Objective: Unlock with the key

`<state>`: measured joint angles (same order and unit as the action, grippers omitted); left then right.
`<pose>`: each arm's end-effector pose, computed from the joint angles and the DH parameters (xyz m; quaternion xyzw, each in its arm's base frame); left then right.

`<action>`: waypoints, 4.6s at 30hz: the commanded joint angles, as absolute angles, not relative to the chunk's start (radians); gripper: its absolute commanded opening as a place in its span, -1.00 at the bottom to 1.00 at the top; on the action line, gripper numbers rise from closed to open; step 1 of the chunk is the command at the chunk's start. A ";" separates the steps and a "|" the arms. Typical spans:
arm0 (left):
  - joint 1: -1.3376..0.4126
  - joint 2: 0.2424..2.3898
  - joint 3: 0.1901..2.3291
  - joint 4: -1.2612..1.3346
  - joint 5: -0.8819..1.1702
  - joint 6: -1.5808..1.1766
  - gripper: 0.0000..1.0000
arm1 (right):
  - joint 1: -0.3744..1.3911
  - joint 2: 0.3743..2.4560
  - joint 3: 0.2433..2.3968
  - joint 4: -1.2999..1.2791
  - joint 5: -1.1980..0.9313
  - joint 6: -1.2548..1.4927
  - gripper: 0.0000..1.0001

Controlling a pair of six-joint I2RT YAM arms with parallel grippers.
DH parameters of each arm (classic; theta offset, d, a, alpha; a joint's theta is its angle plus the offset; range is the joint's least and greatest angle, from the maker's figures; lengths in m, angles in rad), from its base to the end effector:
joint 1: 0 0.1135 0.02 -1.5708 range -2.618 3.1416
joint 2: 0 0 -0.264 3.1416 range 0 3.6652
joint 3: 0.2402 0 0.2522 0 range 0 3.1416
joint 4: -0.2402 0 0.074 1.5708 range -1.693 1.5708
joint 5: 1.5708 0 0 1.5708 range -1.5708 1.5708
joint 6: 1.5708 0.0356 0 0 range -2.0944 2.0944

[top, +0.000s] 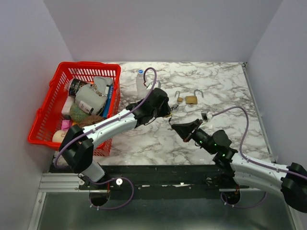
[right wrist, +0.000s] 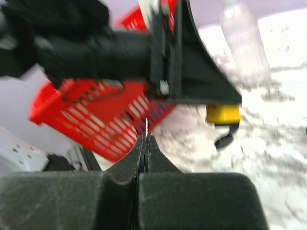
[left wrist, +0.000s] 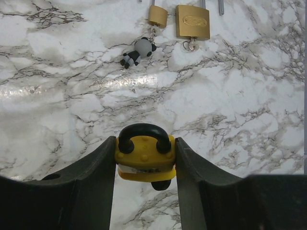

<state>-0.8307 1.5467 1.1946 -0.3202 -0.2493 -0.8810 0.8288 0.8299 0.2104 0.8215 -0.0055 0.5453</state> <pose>0.2419 -0.2519 0.2817 -0.0764 0.8921 -0.2520 0.3671 0.1238 0.1354 0.2369 -0.0914 0.6256 0.4928 0.5979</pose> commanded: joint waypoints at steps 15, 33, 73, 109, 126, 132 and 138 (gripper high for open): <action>-0.831 1.442 1.170 -0.276 -0.199 -0.896 -1.00 | 1.009 1.299 0.477 0.764 0.328 0.443 -0.99; -0.833 1.397 1.172 -0.344 -0.287 -0.831 -1.00 | 1.008 1.444 0.555 0.680 0.609 0.339 -0.99; -0.831 1.443 1.216 -0.454 -0.281 -0.710 -1.00 | 1.009 1.316 0.480 0.732 0.723 0.120 -0.99; -0.756 1.486 1.410 -0.623 -0.031 -0.710 -1.00 | 1.220 1.416 0.618 0.578 0.686 0.273 -0.99; -0.756 1.479 1.428 -0.696 -0.054 -0.638 -1.00 | 1.152 1.335 0.583 0.569 0.755 0.193 -0.99; -0.756 1.477 1.434 -0.718 -0.074 -0.606 -1.00 | 1.146 1.328 0.568 0.563 0.773 0.176 -0.99; -0.756 1.477 1.450 -0.736 -0.092 -0.581 -1.00 | 1.140 1.324 0.565 0.558 0.784 0.155 -0.99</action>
<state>-0.7605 1.4914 1.3994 -0.6933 -0.0593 -0.6273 1.1561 1.3407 0.5842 0.5659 0.6949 0.1780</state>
